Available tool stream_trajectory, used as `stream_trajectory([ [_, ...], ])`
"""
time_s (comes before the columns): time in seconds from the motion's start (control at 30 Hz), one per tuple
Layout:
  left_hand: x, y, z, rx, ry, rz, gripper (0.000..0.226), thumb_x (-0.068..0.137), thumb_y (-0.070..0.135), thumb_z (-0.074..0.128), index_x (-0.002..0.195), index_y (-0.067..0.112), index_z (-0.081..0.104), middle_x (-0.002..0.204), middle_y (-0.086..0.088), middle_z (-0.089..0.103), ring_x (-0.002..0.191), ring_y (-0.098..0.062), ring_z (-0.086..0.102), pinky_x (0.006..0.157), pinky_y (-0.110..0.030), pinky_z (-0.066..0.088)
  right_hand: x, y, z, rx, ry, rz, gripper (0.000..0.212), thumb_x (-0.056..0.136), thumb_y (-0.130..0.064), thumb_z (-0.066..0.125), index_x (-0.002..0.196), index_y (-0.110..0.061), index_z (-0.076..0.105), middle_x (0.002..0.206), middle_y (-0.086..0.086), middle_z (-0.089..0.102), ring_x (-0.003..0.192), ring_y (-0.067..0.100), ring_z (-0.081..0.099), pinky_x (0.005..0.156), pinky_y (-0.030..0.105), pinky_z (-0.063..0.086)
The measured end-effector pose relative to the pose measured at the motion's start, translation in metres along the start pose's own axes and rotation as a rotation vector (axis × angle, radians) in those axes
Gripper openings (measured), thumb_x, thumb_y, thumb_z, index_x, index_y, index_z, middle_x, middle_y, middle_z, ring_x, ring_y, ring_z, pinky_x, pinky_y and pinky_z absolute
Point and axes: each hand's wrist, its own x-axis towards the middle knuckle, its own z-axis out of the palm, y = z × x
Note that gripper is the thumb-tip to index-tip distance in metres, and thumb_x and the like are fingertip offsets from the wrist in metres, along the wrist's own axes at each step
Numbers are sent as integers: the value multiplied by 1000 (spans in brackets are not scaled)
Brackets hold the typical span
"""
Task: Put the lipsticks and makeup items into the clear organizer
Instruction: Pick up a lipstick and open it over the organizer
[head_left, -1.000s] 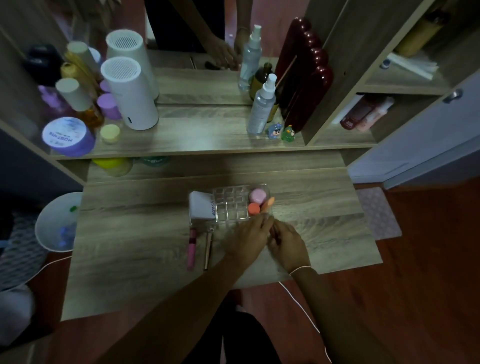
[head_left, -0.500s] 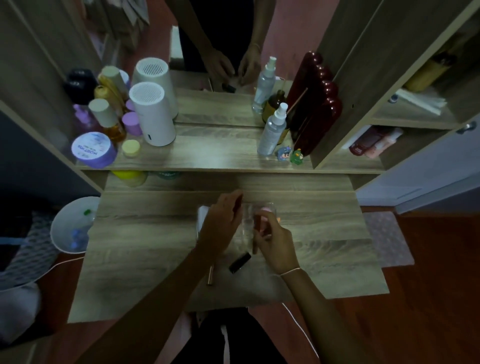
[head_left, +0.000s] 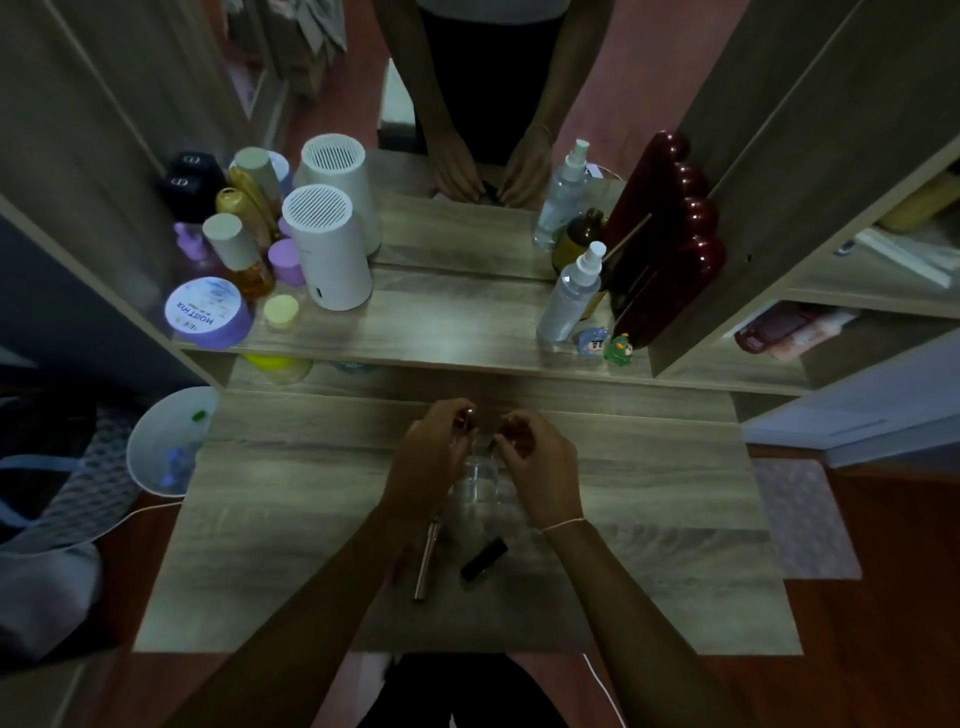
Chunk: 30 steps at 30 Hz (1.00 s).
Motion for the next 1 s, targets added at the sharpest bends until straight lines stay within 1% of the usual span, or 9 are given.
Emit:
stream_trajectory([
  [0.13, 0, -4, 4, 12, -39, -44, 23, 85, 5, 63, 107, 8, 57, 97, -12, 66, 85, -23, 64, 69, -20, 45, 4, 7, 6, -55, -61, 1, 22, 81, -14, 72, 99, -22, 62, 94, -6, 64, 83, 7, 61, 79, 33, 57],
  [0.2, 1, -6, 5, 34, -65, -61, 26, 84, 3, 62, 109, 7, 57, 102, -15, 65, 91, -28, 62, 73, -27, 47, 5, 9, 8, -76, -89, 7, 23, 80, -13, 71, 99, -24, 62, 94, -8, 61, 82, 6, 59, 79, 32, 56],
  [0.3, 0, -8, 6, 83, -99, -92, 28, 84, 2, 61, 111, 5, 57, 108, -17, 64, 97, -34, 60, 83, -45, 50, 8, 10, 9, -88, -103, 6, 23, 79, -11, 70, 97, -22, 63, 95, -2, 65, 81, 3, 56, 78, 28, 54],
  [0.37, -2, -9, 7, 111, -103, -85, 28, 83, 2, 61, 111, 5, 58, 108, -17, 65, 95, -36, 61, 84, -49, 49, 10, 12, 10, -122, -129, 13, 23, 79, -11, 69, 99, -21, 63, 98, 0, 66, 82, 2, 55, 76, 23, 49],
  [0.43, -5, -10, 8, 135, -106, -68, 28, 83, 1, 61, 110, 5, 58, 108, -17, 65, 94, -35, 62, 82, -43, 48, 11, 12, 11, -145, -159, 24, 24, 80, -11, 68, 103, -19, 63, 100, 2, 67, 85, 7, 59, 77, 24, 47],
  [0.53, -8, -13, 8, 157, -115, -74, 30, 82, 1, 61, 111, 7, 57, 108, -16, 64, 93, -31, 61, 79, -32, 43, 11, 11, 13, -168, -194, 30, 26, 81, -11, 68, 106, -16, 63, 104, 5, 68, 92, 18, 64, 83, 36, 52],
  [0.67, -10, -14, 9, 148, -124, -107, 30, 83, 3, 61, 111, 9, 55, 106, -13, 63, 92, -28, 61, 77, -34, 48, 8, 12, 13, -188, -231, 32, 28, 82, -11, 67, 109, -14, 63, 108, 8, 67, 98, 23, 64, 85, 43, 52],
  [0.8, -9, -14, 10, 158, -96, -106, 32, 81, 3, 63, 112, 10, 55, 108, -13, 63, 93, -28, 61, 76, -30, 42, 7, 10, 14, -205, -255, 42, 27, 83, -14, 65, 109, -16, 62, 109, 6, 66, 99, 23, 63, 84, 44, 51],
  [1.0, -7, -10, 8, 146, -89, -71, 31, 82, 6, 64, 113, 6, 56, 108, -16, 63, 91, -31, 63, 83, -48, 50, 8, 9, 15, -190, -230, 21, 25, 83, -13, 67, 107, -17, 62, 105, 5, 66, 94, 19, 64, 81, 42, 54],
])
